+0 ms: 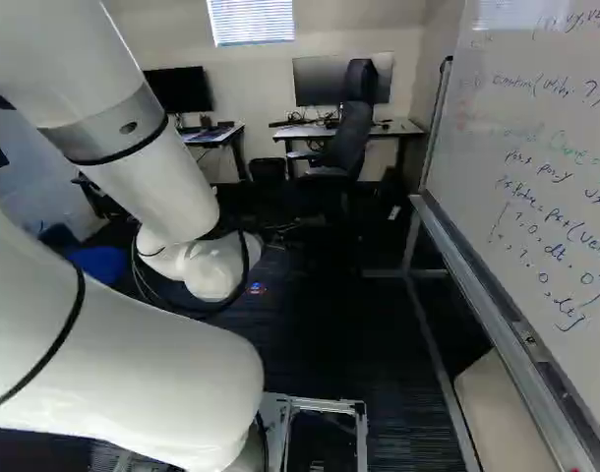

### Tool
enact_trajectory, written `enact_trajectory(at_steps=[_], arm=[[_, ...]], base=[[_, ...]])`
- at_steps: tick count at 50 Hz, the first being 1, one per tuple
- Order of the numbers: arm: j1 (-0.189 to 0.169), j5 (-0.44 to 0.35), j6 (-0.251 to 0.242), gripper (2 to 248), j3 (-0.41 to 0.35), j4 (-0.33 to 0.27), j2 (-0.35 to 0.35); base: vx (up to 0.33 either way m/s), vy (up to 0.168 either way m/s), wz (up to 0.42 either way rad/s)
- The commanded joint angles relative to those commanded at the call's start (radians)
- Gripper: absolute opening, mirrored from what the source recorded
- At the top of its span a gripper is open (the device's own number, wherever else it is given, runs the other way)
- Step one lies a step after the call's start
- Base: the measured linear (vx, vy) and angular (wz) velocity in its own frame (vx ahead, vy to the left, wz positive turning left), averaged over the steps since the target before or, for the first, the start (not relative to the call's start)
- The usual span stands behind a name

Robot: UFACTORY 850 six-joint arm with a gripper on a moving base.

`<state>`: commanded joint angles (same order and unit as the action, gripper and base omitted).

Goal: Open the door and move inside

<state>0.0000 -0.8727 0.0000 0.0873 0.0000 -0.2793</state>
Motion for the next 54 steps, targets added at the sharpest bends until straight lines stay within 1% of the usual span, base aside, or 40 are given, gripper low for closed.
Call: enact_trajectory(at_steps=[54], arm=[[0.0,0.0,0.0,247,0.0,0.0,0.0]], base=[[-0.003,0.0,0.0]])
